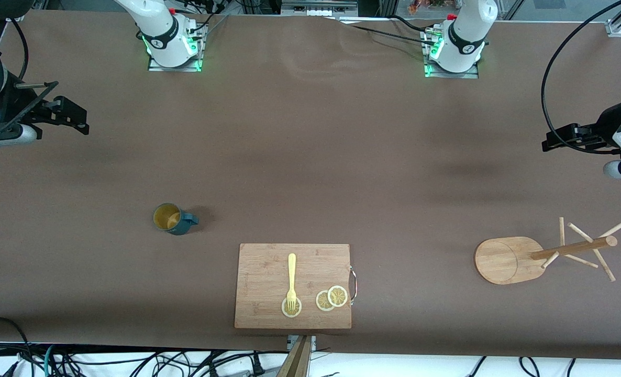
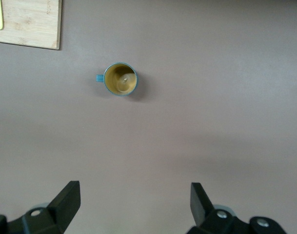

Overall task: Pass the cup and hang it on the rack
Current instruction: 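Move the right gripper down toward the teal mug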

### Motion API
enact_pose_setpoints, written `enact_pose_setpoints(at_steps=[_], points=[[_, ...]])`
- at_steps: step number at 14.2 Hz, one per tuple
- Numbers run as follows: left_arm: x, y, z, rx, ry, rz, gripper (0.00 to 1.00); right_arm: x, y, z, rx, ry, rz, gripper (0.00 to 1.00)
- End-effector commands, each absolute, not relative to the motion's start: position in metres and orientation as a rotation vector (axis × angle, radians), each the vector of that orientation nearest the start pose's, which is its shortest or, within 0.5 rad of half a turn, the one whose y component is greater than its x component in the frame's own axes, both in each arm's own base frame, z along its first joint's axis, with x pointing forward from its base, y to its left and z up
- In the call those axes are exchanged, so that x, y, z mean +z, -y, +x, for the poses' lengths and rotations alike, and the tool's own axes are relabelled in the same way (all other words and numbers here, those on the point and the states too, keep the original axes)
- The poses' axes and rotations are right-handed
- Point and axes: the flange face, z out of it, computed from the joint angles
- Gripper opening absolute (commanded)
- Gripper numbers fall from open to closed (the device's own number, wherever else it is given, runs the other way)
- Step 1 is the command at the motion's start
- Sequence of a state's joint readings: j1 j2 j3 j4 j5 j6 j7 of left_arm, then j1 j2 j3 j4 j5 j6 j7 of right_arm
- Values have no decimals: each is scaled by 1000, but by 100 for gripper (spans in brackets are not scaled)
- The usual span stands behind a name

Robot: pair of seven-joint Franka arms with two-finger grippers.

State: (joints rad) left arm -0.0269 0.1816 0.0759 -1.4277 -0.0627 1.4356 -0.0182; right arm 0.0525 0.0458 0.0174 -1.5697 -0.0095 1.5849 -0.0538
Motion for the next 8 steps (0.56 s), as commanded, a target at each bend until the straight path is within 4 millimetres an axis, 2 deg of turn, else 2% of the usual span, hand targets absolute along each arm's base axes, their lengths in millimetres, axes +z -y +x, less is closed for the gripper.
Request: enact_pose_setpoints(at_steps=[1, 3, 7, 8], points=[[581, -20, 599, 259, 79, -3182, 100, 596, -40, 573, 67, 196, -3148, 100], [581, -18, 599, 259, 76, -3182, 100, 588, -40, 579, 72, 206, -3143, 100], [581, -18, 599, 259, 74, -3182, 100, 546, -43, 599, 181, 224, -3141, 100], [581, -19, 599, 259, 76, -3182, 100, 547, -43, 602, 172, 221, -3140, 100]])
